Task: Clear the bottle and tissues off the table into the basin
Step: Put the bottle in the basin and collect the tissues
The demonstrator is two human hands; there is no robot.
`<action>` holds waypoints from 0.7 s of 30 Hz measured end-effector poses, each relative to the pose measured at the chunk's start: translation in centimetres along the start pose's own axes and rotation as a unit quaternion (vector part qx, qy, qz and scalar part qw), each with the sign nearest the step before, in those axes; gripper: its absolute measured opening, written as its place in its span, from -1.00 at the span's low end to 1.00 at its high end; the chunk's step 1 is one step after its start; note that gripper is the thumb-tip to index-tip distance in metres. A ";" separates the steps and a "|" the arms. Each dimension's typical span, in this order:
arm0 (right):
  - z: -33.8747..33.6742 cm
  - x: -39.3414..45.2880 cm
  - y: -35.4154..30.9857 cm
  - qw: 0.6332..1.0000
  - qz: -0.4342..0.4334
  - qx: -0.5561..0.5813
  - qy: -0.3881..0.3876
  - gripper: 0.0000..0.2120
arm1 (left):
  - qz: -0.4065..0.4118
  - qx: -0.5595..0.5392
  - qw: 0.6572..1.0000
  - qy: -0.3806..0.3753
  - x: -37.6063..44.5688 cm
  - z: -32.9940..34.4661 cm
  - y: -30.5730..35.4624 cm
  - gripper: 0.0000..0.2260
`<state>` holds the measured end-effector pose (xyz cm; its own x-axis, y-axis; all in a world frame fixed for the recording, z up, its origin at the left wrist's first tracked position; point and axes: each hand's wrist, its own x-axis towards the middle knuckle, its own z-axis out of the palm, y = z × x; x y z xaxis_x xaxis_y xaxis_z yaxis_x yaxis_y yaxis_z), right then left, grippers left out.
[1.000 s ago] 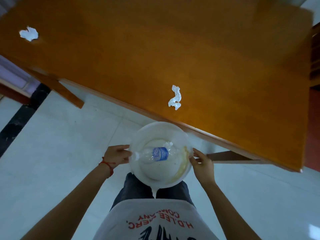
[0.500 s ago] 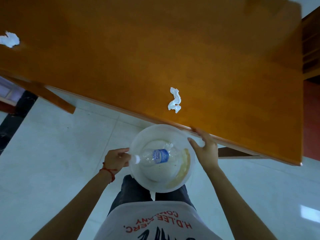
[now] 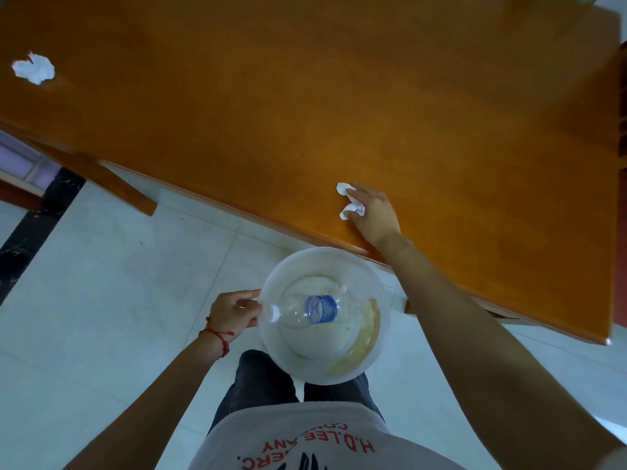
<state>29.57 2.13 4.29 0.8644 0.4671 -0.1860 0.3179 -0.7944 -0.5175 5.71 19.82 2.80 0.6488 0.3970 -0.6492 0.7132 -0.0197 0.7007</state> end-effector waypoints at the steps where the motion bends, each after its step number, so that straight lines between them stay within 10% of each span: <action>1: 0.3 -0.2 0.2 1.000 0.000 -0.004 0.003 -0.64 | 0.001 0.000 1.000 0.002 0.0 0.0 0.0 -0.67; 14: -0.4 -7.8 -2.0 0.983 -0.010 0.144 0.111 -0.78 | -0.008 -0.009 1.000 0.019 -0.7 0.2 -0.4 -0.67; 21: 2.5 -16.8 -2.0 0.979 0.013 0.202 -0.011 -0.71 | -0.024 0.000 0.999 0.044 -1.3 0.2 -1.3 -0.70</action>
<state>13.42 -3.19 6.32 0.8598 0.4612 -0.2192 0.1125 -0.5898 -0.7997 3.97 19.15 2.68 0.5878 0.4771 -0.6534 0.7428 0.0017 0.6695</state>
